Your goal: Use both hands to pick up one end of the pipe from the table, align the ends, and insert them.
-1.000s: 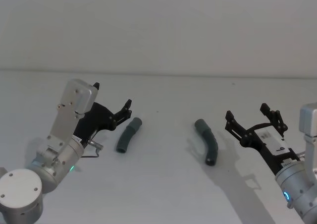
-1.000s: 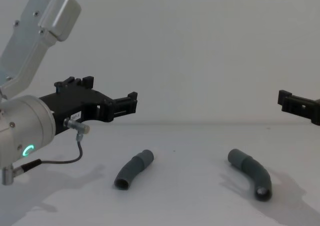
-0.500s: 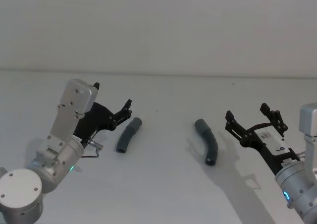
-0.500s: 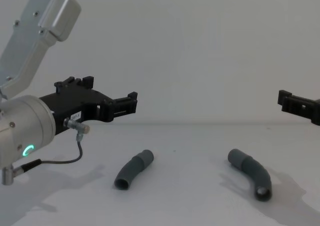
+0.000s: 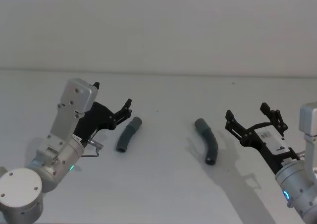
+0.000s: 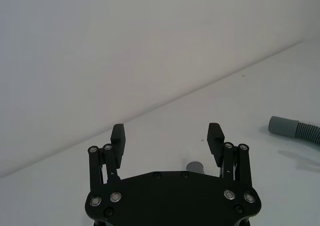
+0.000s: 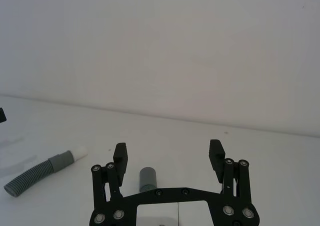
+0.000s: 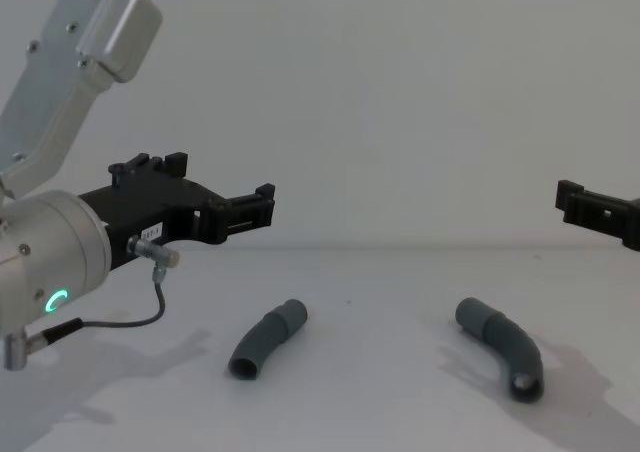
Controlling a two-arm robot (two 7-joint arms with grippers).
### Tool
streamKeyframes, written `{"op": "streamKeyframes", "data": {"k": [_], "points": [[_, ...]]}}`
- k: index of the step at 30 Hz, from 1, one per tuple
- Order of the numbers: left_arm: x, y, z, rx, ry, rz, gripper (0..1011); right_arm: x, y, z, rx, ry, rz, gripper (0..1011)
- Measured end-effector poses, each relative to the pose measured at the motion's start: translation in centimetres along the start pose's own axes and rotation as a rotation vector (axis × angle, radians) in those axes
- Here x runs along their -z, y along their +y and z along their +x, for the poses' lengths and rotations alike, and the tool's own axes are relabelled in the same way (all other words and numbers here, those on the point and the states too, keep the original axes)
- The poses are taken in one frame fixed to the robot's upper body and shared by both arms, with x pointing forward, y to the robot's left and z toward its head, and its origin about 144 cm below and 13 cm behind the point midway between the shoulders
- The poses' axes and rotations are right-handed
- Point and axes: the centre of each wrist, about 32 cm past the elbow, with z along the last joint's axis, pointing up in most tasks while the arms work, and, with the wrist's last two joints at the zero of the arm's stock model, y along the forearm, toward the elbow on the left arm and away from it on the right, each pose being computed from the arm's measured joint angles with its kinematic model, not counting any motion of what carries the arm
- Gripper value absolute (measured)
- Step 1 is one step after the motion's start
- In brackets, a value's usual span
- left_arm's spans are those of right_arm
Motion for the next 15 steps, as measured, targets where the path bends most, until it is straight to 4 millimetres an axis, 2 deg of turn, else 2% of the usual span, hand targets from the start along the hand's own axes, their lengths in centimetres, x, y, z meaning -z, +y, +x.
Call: {"op": "streamKeyframes", "data": {"k": [15], "points": [[-0.02,-0.02,-0.02,0.000,0.001,0.001,1000,0.00,0.00,0.00,0.000,0.000,0.000,1001]]}}
